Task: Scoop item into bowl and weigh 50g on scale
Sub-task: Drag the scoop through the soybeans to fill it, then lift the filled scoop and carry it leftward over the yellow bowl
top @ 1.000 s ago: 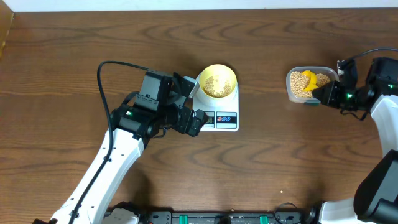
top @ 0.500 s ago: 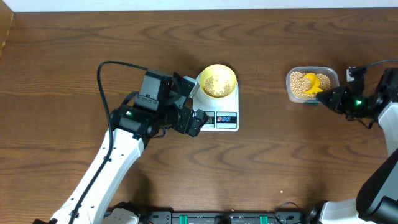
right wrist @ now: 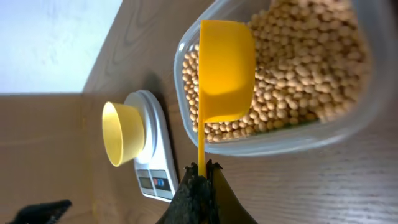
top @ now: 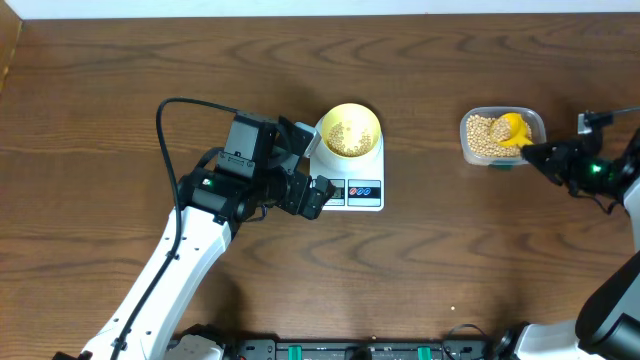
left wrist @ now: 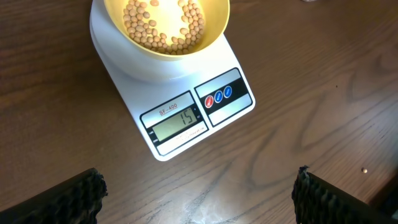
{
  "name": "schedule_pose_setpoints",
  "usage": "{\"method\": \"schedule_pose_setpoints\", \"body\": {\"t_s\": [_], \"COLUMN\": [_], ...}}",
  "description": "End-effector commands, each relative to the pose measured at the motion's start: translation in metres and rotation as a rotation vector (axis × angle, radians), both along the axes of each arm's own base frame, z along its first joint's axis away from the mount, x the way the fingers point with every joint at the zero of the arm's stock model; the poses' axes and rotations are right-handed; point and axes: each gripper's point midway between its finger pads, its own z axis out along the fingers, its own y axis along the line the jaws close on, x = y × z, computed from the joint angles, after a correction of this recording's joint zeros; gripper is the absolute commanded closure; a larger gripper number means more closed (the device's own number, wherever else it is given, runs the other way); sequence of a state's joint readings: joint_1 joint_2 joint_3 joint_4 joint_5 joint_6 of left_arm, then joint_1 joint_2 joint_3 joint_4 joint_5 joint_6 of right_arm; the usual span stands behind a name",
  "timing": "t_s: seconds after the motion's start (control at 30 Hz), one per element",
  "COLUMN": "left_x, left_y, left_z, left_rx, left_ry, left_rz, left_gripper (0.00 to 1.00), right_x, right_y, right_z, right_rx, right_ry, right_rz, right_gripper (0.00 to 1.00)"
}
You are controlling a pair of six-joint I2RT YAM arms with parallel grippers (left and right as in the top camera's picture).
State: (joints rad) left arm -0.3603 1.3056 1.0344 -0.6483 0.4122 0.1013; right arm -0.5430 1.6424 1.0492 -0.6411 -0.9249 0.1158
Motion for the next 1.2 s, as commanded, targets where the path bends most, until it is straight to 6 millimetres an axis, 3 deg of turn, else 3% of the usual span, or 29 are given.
{"method": "schedule_pose_setpoints", "body": {"t_s": [0.0, 0.43, 0.57, 0.7, 1.1, 1.17], "left_x": [0.0, 0.0, 0.0, 0.0, 0.0, 0.0], "left_y": [0.001, 0.001, 0.001, 0.001, 0.001, 0.001], "left_z": [-0.001, -0.001, -0.001, -0.001, -0.001, -0.001], "left_rx": [0.004, 0.004, 0.004, 0.004, 0.004, 0.004], "left_ry": [0.004, 0.004, 0.004, 0.004, 0.004, 0.004], "left_rz": [0.007, 0.007, 0.007, 0.007, 0.007, 0.007], "left_gripper": [0.02, 0.02, 0.02, 0.02, 0.02, 0.02], "right_x": [-0.003, -0.006, -0.006, -0.006, 0.003, 0.009], "right_y": [-0.003, 0.003, 0.011, 0.015, 0.088, 0.107], "right_z": [0.002, 0.028, 0.044, 0.046, 0.052, 0.056], "right_rx": [0.088, 0.246, 0.331, 0.362, 0.446, 0.453], "right_ry": [0.028, -0.05, -0.102, -0.083, 0.021, 0.025], "right_rz": [-0.047, -0.022, 0.015, 0.013, 0.162, 0.204], "right_gripper": [0.99, 0.99, 0.99, 0.99, 0.99, 0.99]}}
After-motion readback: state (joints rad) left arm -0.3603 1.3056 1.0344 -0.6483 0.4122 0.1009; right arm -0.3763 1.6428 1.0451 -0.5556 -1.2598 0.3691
